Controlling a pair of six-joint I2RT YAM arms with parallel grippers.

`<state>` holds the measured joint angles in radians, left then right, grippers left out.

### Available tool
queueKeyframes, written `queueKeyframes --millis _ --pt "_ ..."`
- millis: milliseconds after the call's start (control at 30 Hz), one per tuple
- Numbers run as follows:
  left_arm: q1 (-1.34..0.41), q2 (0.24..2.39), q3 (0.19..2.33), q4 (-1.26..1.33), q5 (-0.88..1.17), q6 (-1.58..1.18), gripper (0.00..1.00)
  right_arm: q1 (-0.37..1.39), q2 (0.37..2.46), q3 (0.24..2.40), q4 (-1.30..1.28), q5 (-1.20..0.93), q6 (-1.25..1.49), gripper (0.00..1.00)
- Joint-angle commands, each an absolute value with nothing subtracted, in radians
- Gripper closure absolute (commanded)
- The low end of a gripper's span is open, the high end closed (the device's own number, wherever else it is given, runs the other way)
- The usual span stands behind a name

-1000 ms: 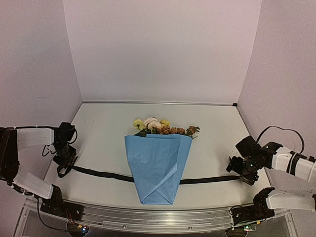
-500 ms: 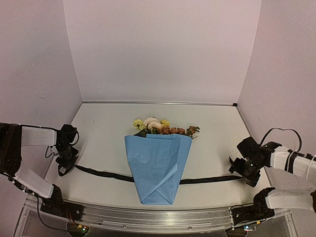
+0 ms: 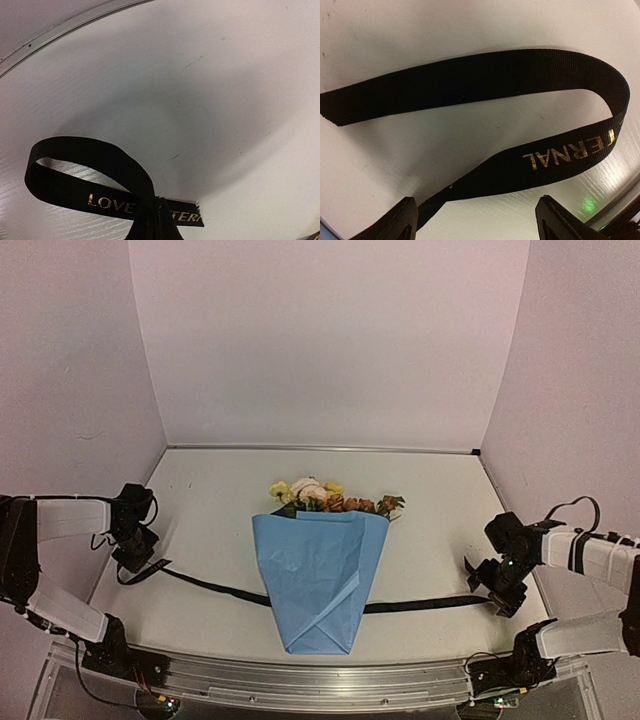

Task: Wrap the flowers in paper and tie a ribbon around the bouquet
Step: Pick up the right side of the ribbon from the center of the board.

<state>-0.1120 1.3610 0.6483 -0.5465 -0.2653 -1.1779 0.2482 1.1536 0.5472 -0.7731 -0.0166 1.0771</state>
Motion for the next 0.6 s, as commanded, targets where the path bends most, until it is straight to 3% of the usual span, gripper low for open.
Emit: queueKeyframes --millis 0,367,500,567 --pt "-0.107 1.328 0.693 -0.527 -0.285 -1.139 1.00 0.224 1.196 0.568 -0.750 0.008 1.094 0.17" --pt "-0.107 1.335 0.699 -0.506 -0.270 -1.110 1.00 0.170 1.209 0.489 -0.671 0.107 1.129 0.23" --pt "-0.107 1.338 0.705 -0.500 -0.270 -1.100 1.00 0.163 1.250 0.509 -0.658 0.114 1.099 0.44" --pt "-0.107 1.340 0.709 -0.487 -0.267 -1.084 1.00 0.156 1.277 0.530 -0.654 0.114 1.071 0.64"
